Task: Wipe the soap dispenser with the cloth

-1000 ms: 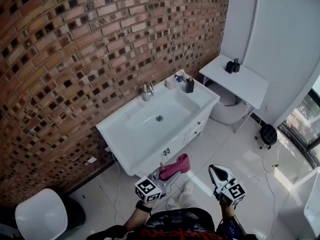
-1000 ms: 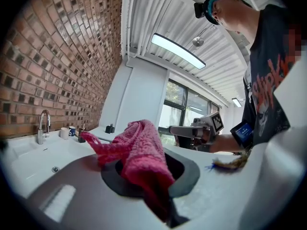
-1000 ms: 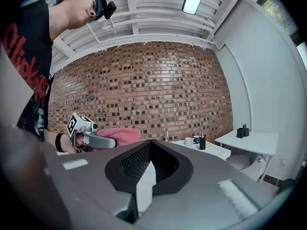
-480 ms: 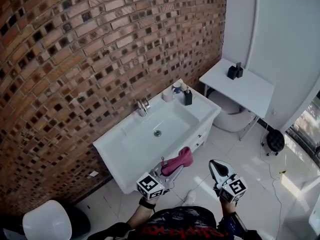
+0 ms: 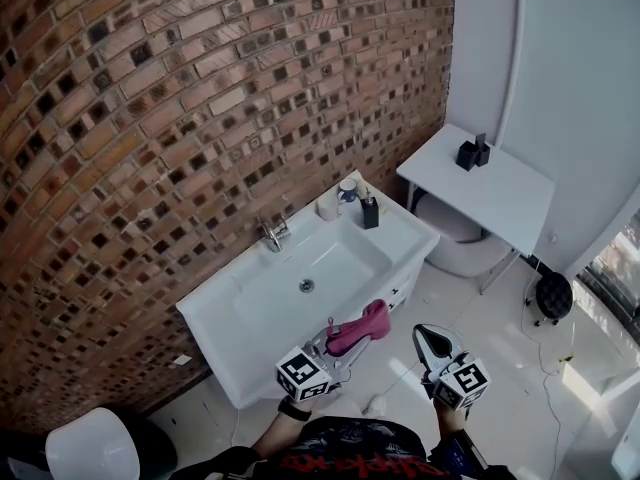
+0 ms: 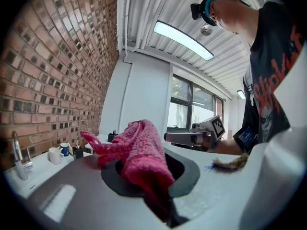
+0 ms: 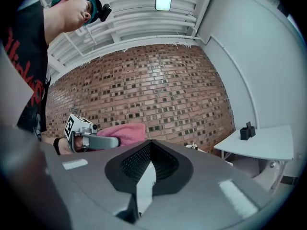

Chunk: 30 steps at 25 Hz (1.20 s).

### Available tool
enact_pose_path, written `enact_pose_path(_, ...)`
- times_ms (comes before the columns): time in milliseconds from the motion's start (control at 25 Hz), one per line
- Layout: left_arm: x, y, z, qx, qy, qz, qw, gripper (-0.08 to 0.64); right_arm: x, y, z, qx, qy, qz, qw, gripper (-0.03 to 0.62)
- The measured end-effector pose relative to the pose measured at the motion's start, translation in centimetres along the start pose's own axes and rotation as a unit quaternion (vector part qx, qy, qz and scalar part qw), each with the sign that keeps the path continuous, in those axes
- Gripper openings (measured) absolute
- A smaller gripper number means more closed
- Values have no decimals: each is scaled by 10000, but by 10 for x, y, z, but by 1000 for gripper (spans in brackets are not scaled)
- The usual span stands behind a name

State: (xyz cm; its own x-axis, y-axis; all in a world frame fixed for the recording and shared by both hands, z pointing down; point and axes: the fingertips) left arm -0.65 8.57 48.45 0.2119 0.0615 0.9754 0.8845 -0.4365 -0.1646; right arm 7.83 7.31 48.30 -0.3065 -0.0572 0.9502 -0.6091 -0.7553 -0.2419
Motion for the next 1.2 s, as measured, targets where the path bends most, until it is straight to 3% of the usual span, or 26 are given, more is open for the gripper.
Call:
enact_pose_path(200, 17, 8, -52, -6, -240, -31, 9997, 51, 14, 34, 32, 139, -70, -96, 9998, 0)
enact_pose_path(440, -10, 23, -108, 238, -65, 267, 9993, 51, 6, 105, 48, 125, -417, -30, 9990, 0)
enact_pose_path(720, -7, 24, -156, 407, -228, 255, 9986, 51, 24, 150, 56, 36, -588, -275, 9979, 0)
enact_pose_path(960, -1, 33, -190, 258, -298, 325, 9987, 51, 25, 177, 87, 104, -518, -261, 9983, 0)
enact_pose_path(1200, -3, 54, -249, -238, -44, 284, 9993, 51, 24, 210, 124, -264, -531, -209, 9980, 0)
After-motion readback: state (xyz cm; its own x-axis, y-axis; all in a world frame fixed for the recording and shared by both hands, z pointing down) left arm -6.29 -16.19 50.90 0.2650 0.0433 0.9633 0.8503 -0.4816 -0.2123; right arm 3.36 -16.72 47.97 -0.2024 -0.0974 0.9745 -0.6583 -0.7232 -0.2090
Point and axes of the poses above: the fingertips, and each gripper's own axes: y forward along the fingers, z to its right, x out of its underside, and after that the axes turned 15 degrees about z, right-handed
